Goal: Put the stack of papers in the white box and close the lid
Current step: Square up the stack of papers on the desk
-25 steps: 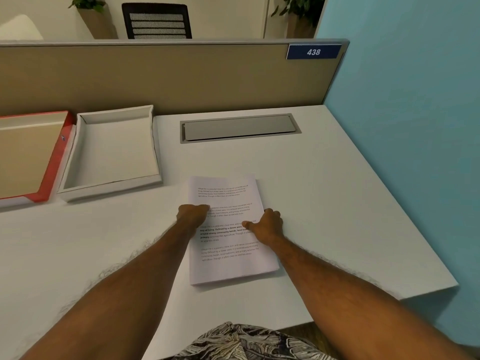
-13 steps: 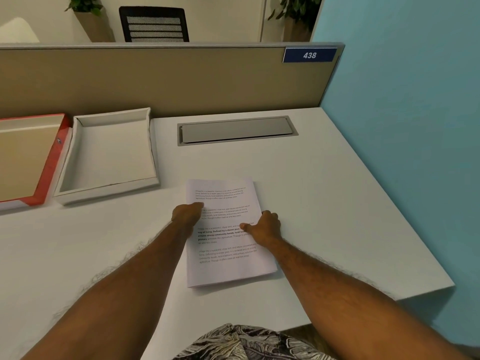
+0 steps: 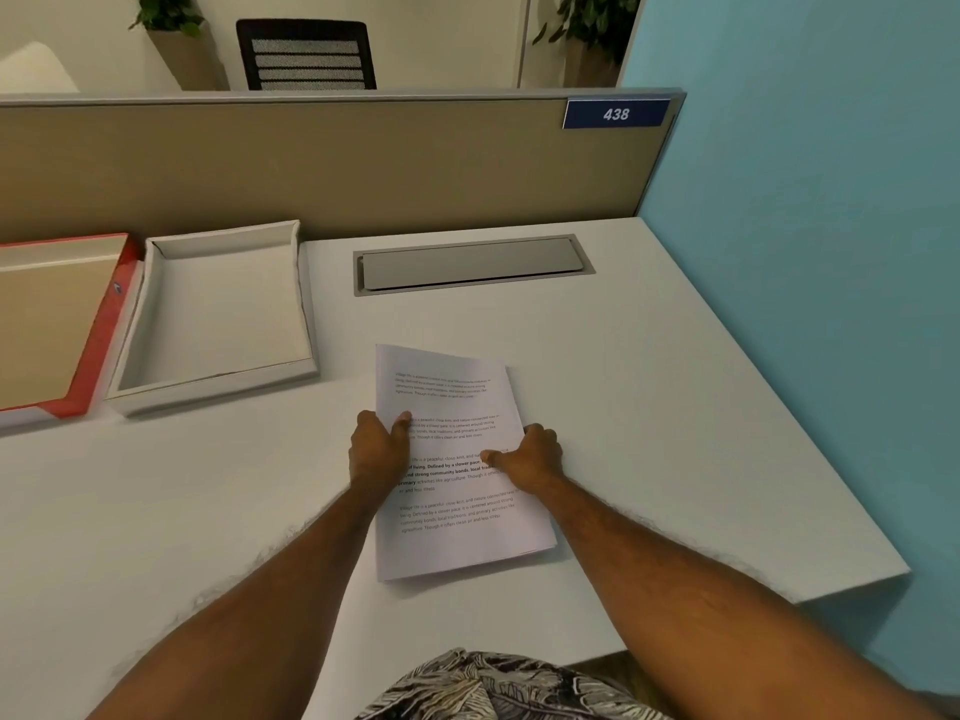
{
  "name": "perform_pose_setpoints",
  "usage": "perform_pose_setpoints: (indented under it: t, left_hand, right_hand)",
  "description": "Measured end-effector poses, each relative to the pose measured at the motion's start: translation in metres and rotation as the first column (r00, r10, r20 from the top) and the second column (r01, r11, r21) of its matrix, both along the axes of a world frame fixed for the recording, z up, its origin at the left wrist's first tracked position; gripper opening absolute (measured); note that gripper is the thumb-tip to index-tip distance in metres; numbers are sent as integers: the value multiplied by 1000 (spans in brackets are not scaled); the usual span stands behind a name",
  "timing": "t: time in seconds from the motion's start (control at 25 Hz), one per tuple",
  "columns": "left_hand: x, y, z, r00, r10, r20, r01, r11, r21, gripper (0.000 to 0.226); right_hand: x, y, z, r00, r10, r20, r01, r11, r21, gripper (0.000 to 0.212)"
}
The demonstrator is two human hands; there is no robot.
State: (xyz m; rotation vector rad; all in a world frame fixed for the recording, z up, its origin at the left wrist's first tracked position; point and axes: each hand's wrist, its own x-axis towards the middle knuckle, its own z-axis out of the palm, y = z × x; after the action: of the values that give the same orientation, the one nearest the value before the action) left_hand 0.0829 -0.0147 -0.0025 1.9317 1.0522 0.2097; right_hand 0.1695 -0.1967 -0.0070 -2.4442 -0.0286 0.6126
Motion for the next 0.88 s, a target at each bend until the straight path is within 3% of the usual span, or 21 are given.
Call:
perform_pose_setpoints:
  t: [0.12, 0.2, 0.28, 0.4, 0.56, 0.72, 0.88]
  left_hand:
    - [-10, -2, 9, 983, -65, 170, 60, 998, 33, 39]
    - [-16, -1, 18, 956, -119, 269, 101, 992, 79, 32]
    - [-20, -2, 30, 920, -172, 353, 137, 983, 122, 29]
    - [-22, -6, 44, 869, -215, 446, 167, 975, 143, 28]
    - [-22, -6, 58, 819, -178, 545, 106, 981, 160, 33]
    - [-20, -11, 70, 693, -121, 711, 47, 991, 122, 25]
    - [-22, -9, 64, 690, -126, 713, 50, 991, 127, 24]
  right_hand:
    - [6, -4, -2, 998, -23, -55, 30, 989, 143, 76]
    - [10, -6, 1, 990, -117, -72, 134, 947, 291, 70]
    - [18, -7, 10, 962, -175, -210, 260, 820, 510, 61]
    - [25, -7, 32, 921, 12, -388, 306, 593, 745, 52]
    - [24, 0, 57, 984, -79, -160, 176, 569, 803, 24]
    - [19, 11, 90, 988, -124, 90, -6, 558, 830, 11]
    - [11, 10, 91, 972, -105, 212, -112, 585, 803, 15]
